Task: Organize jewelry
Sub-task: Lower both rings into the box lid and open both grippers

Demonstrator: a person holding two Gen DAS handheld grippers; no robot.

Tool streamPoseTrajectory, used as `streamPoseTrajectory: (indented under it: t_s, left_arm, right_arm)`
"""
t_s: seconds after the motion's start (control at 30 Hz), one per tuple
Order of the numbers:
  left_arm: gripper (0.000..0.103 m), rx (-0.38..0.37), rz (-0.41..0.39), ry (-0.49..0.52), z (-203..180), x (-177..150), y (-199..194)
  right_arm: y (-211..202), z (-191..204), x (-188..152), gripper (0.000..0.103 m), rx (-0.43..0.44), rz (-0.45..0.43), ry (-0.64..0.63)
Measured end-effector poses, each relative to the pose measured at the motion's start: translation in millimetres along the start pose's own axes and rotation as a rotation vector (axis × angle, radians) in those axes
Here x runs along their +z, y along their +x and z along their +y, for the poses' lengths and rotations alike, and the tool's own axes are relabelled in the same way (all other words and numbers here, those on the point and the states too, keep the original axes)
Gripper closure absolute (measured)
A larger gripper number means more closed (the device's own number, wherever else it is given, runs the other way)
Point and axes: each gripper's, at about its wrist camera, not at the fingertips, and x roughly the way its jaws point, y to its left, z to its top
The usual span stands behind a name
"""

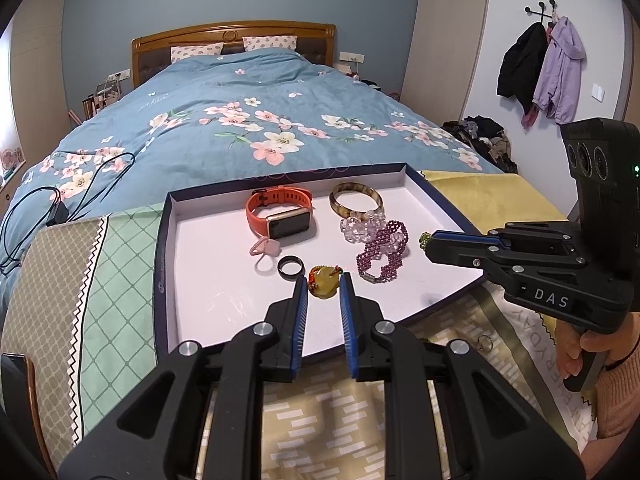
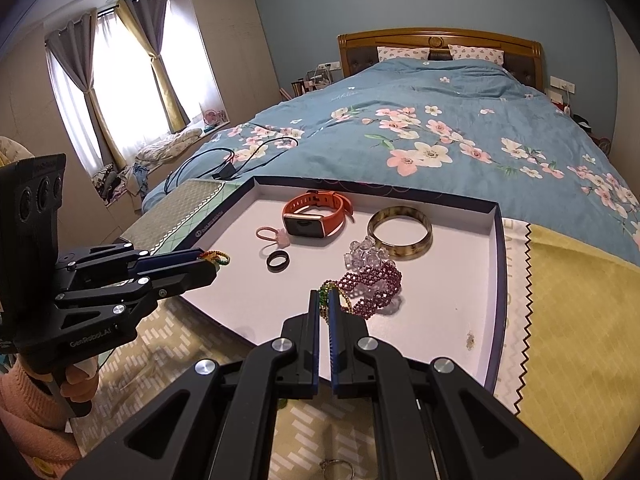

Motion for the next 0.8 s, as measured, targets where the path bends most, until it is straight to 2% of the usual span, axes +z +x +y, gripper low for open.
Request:
streamPoseTrajectory:
  t_s: [0.8]
  left_arm:
    - [0.086, 0.016, 0.036, -0.014, 5, 2, 25]
  right_arm:
    - [28, -6, 5, 0.100, -0.033, 0.063, 0.017]
